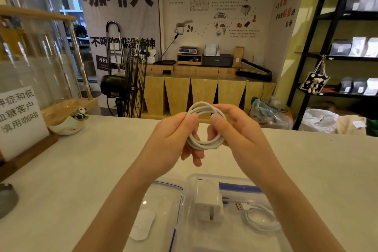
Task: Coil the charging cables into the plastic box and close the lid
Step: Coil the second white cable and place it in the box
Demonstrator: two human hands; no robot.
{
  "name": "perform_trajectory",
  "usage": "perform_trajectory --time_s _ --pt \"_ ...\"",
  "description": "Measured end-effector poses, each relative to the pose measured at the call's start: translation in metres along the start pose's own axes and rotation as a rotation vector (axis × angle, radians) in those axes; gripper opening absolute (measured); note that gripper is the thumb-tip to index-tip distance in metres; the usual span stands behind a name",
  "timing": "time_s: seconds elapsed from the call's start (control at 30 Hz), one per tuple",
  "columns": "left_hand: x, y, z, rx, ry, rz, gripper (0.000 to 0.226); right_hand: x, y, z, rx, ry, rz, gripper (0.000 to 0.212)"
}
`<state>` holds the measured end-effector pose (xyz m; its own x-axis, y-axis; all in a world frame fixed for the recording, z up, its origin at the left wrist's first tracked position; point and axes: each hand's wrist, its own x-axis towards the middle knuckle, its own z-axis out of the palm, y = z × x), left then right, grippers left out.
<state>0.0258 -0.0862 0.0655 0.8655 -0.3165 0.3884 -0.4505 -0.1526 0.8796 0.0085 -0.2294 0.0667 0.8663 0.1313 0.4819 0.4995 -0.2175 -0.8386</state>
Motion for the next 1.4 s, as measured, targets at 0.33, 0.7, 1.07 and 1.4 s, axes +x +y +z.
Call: perform_trajectory --time_s 0.33,0.7,1.07,1.4 --pt "0.000 0.004 -0.014 -0.158 -0.133 -0.127 0.034 0.002 0.007 -0.008 0.018 -0.084 0.163 0.041" --pt "-0.004 0.006 -0.019 0.058 -0.374 -0.222 0.035 -0.018 0.002 -0.030 -0.090 -0.330 0.313 0.033" --pt "-0.007 -0.024 0.034 0.498 -0.588 -0.283 0.037 -0.057 0.039 -0.055 -0.192 -0.485 0.579 0.029" --pt "-0.023 -0.045 0.063 0.655 -0.594 -0.277 0.020 -0.070 0.056 -0.060 -0.328 -0.530 0.688 0.019"
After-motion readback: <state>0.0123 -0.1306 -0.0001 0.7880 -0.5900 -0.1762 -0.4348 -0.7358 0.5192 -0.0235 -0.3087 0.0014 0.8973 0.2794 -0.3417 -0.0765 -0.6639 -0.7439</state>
